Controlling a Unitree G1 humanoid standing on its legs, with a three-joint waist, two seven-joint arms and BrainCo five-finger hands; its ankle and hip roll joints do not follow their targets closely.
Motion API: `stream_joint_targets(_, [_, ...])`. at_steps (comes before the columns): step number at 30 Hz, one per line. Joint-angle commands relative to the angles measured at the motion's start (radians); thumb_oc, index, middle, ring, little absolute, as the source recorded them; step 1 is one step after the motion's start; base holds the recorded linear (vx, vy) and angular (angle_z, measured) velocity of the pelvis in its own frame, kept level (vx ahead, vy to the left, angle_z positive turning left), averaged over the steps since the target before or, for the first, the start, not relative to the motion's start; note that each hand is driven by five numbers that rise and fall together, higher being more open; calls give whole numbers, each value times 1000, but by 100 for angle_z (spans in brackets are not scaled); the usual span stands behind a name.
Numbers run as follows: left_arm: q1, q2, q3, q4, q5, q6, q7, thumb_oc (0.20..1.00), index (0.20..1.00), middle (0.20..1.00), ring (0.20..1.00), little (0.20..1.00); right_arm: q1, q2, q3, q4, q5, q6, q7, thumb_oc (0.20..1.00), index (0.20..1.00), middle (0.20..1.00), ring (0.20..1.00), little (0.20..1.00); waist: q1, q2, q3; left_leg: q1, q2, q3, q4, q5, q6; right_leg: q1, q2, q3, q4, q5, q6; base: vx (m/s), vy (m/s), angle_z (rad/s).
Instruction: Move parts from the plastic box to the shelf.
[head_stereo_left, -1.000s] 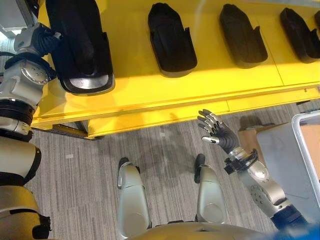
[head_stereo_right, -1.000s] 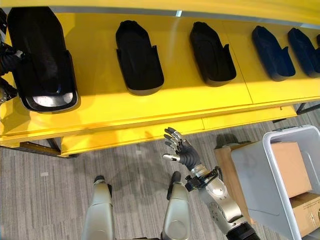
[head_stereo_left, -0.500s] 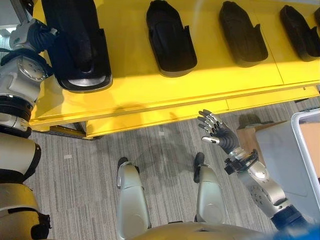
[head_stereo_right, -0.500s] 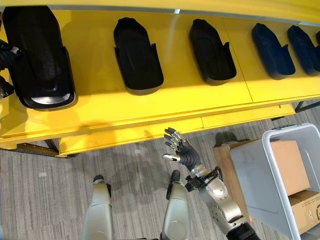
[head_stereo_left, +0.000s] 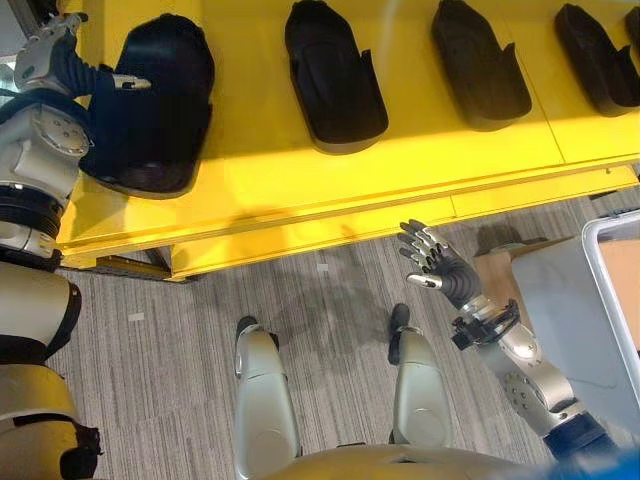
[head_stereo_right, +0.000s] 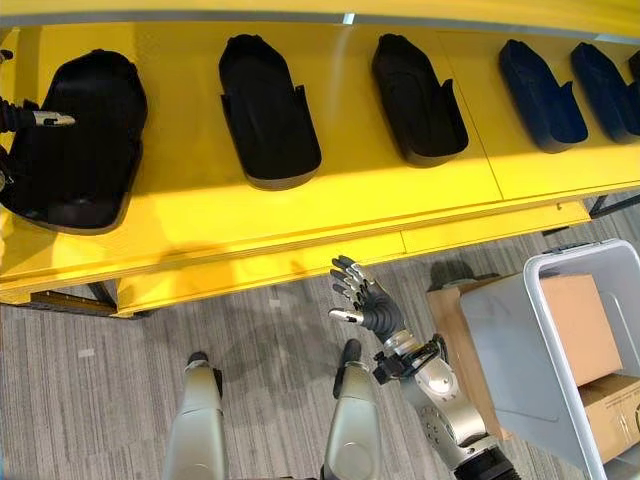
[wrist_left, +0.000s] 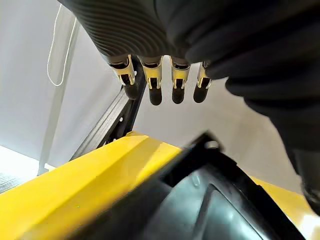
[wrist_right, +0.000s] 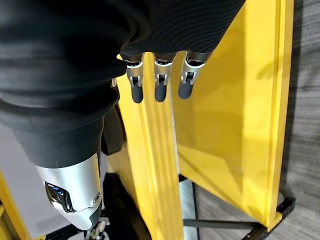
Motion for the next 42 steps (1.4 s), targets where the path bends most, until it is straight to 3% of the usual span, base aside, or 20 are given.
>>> stream_joint_targets(1, [-63, 48, 38, 18, -42, -30, 50, 1000, 1000, 1000, 1000, 1000, 16, -56, -34, -47, 31, -38, 11, 1000, 1000, 1000, 1000, 1000, 9, 31, -65, -7, -37, 64, -3, -19, 114, -4, 48, -17, 110, -136, -87, 0, 0, 0])
stream_joint_targets(6, [-51, 62, 49, 10, -59, -37, 48, 1000, 1000, 1000, 1000, 1000, 16, -54, -34, -48, 32, -37, 13, 1000, 1000, 1000, 1000, 1000, 11, 35, -66, -4, -37, 64, -4, -18, 112, -5, 49, -15, 113, -137, -86, 0, 0, 0])
stream_joint_targets(11, [42, 125, 114, -151, -91, -90, 58, 1000, 1000, 1000, 1000, 1000, 13, -49, -49, -45, 32, -46, 13, 1000, 1000, 1000, 1000, 1000, 25, 42, -62, 7, -36, 64, -16, -12, 107, 3, 47, -17, 110, -138, -87, 0, 0, 0])
stream_joint_targets(12, [88, 139, 151, -187, -93, -99, 63, 1000, 1000, 1000, 1000, 1000, 11, -52, -49, -45, 31, -48, 16, 1000, 1000, 1000, 1000, 1000, 27, 46, -61, 10, -35, 64, -20, -10, 105, 6, 47, -17, 108, -139, -88, 0, 0, 0])
stream_joint_targets(15, [463, 196, 451, -499, -80, -156, 73, 1000, 1000, 1000, 1000, 1000, 7, -43, -82, -35, 8, -59, 12, 1000, 1000, 1000, 1000, 1000, 55, 57, -49, 19, -42, 67, -51, 28, 102, 16, 39, -25, 90, -113, -98, -78, -17, 4])
stream_joint_targets(17, [629, 194, 572, -624, -40, -173, 74, 1000, 1000, 1000, 1000, 1000, 8, -38, -102, -31, -7, -59, 6, 1000, 1000, 1000, 1000, 1000, 73, 62, -52, 40, -42, 63, -54, 3, 97, 35, 40, -25, 96, -140, -92, 32, -11, 6])
stream_joint_targets(18, [708, 187, 636, -676, -25, -182, 66, 1000, 1000, 1000, 1000, 1000, 7, -39, -110, -30, -9, -60, 7, 1000, 1000, 1000, 1000, 1000, 74, 64, -49, 32, -47, 66, -61, 30, 100, 28, 34, -28, 87, -117, -100, 0, 0, 0])
stream_joint_targets(19, [790, 173, 702, -742, -10, -185, 64, 1000, 1000, 1000, 1000, 1000, 8, -38, -112, -29, -14, -60, 3, 1000, 1000, 1000, 1000, 1000, 75, 69, -52, 53, -44, 64, -61, 2, 96, 43, 39, -24, 95, -142, -93, -83, 8, 5])
stream_joint_targets(21, [864, 173, 749, -779, 23, -199, 50, 1000, 1000, 1000, 1000, 1000, 10, -44, -120, -31, -22, -59, 7, 1000, 1000, 1000, 1000, 1000, 76, 69, -47, 47, -48, 67, -62, 26, 99, 38, 34, -27, 89, -121, -101, 0, -5, 5])
stream_joint_targets(22, [870, 173, 753, -779, 23, -199, 50, 1000, 1000, 1000, 1000, 1000, 11, -44, -117, -30, -22, -59, 7, 1000, 1000, 1000, 1000, 1000, 75, 71, -51, 59, -44, 64, -60, 1, 95, 48, 38, -23, 97, -144, -93, 6, -4, 6])
stream_joint_targets(23, [917, 177, 773, -827, 69, -209, 39, 1000, 1000, 1000, 1000, 1000, 16, -47, -129, -34, -32, -60, 9, 1000, 1000, 1000, 1000, 1000, 79, 71, -47, 53, -47, 67, -66, 27, 98, 44, 32, -28, 89, -122, -100, 7, -4, 5])
stream_joint_targets(31, [1147, 211, 870, -1016, 240, -244, -11, 1000, 1000, 1000, 1000, 1000, 46, -66, -163, -59, -45, -69, 5, 1000, 1000, 1000, 1000, 1000, 85, 75, -34, 67, -49, 68, -63, 21, 98, 53, 27, -27, 98, -128, -98, -10, 1, 0])
stream_joint_targets(42, [1196, 158, 795, -1038, 413, -255, 31, 1000, 1000, 1000, 1000, 1000, 67, -77, -183, -81, -49, -97, -19, 1000, 1000, 1000, 1000, 1000, 82, 61, -12, 72, -47, 74, -60, 20, 101, 50, 30, -21, 107, -129, -98, 0, 0, 0])
